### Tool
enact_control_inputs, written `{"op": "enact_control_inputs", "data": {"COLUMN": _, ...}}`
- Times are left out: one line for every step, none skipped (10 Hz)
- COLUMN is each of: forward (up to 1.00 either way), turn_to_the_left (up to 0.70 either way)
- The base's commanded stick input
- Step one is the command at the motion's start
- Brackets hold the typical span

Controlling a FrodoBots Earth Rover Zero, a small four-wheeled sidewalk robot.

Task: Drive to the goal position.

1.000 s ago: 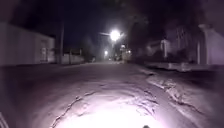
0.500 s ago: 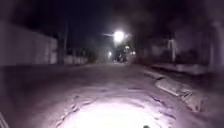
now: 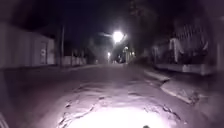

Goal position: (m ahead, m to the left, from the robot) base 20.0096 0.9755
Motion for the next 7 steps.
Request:
{"op": "enact_control_inputs", "data": {"forward": 0.7, "turn_to_the_left": 0.0}}
{"op": "enact_control_inputs", "data": {"forward": 0.7, "turn_to_the_left": 0.0}}
{"op": "enact_control_inputs", "data": {"forward": 0.7, "turn_to_the_left": 0.0}}
{"op": "enact_control_inputs", "data": {"forward": 0.7, "turn_to_the_left": 0.0}}
{"op": "enact_control_inputs", "data": {"forward": 0.7, "turn_to_the_left": 0.0}}
{"op": "enact_control_inputs", "data": {"forward": 0.7, "turn_to_the_left": 0.0}}
{"op": "enact_control_inputs", "data": {"forward": 0.7, "turn_to_the_left": 0.0}}
